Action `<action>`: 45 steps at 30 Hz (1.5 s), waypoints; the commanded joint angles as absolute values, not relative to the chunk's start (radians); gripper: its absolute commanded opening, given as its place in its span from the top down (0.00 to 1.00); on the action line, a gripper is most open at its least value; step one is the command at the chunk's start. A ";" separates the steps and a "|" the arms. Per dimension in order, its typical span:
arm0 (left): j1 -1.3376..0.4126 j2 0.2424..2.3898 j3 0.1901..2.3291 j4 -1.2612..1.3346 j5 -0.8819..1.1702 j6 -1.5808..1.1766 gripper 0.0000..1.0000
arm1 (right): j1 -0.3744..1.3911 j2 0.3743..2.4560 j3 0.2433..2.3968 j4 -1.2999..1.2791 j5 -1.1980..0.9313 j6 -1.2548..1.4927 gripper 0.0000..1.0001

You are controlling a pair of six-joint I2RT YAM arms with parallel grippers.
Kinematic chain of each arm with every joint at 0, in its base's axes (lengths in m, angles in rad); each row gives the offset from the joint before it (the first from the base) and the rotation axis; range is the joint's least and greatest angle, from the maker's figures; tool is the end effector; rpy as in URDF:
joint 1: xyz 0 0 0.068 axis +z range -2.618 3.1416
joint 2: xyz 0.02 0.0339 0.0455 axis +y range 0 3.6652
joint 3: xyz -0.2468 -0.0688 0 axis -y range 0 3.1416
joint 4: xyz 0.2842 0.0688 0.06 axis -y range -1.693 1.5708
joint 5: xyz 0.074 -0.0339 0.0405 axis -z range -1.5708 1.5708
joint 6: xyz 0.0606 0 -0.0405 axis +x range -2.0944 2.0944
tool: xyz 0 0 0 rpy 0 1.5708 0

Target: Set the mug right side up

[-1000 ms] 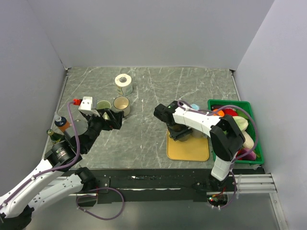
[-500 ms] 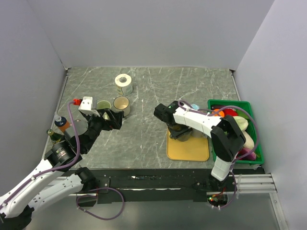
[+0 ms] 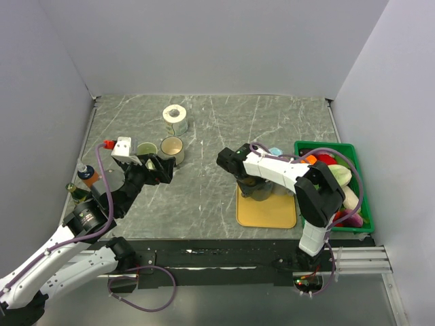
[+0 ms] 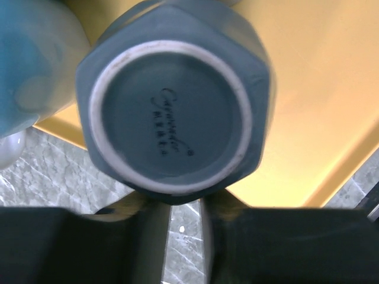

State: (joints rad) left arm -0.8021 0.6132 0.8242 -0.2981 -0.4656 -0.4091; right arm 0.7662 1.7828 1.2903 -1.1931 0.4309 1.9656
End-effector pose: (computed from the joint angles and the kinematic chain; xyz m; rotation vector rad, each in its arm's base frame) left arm 0.1664 -0.1329 0.3626 -0.0293 1.6759 -0.5352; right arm 0.2596 0.2147 0.1451 1.5123 2.2728 -0.2751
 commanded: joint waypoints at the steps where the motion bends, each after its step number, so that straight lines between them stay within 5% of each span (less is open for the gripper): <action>1: -0.804 0.618 0.838 -0.285 -0.466 -0.414 0.04 | 0.769 1.796 1.301 -1.212 0.465 1.976 0.89; 4: -0.804 0.618 0.839 -0.288 -0.475 -0.417 0.04 | 0.769 1.795 1.295 -1.189 0.459 1.953 1.00; 14: -0.804 0.634 0.857 -0.302 -0.434 -0.426 0.04 | 0.787 1.642 1.232 -1.049 0.423 1.675 1.00; 27: -0.804 0.702 0.877 -0.268 -0.258 -0.512 0.04 | 0.850 0.990 0.979 -0.526 0.272 1.145 1.00; 38: -0.804 0.742 0.798 0.086 0.283 -0.644 0.04 | 0.854 0.755 0.942 -0.111 0.019 0.870 1.00; 45: -0.804 0.772 0.742 0.322 0.446 -0.791 0.04 | 0.865 0.700 0.885 0.098 -0.095 0.847 1.00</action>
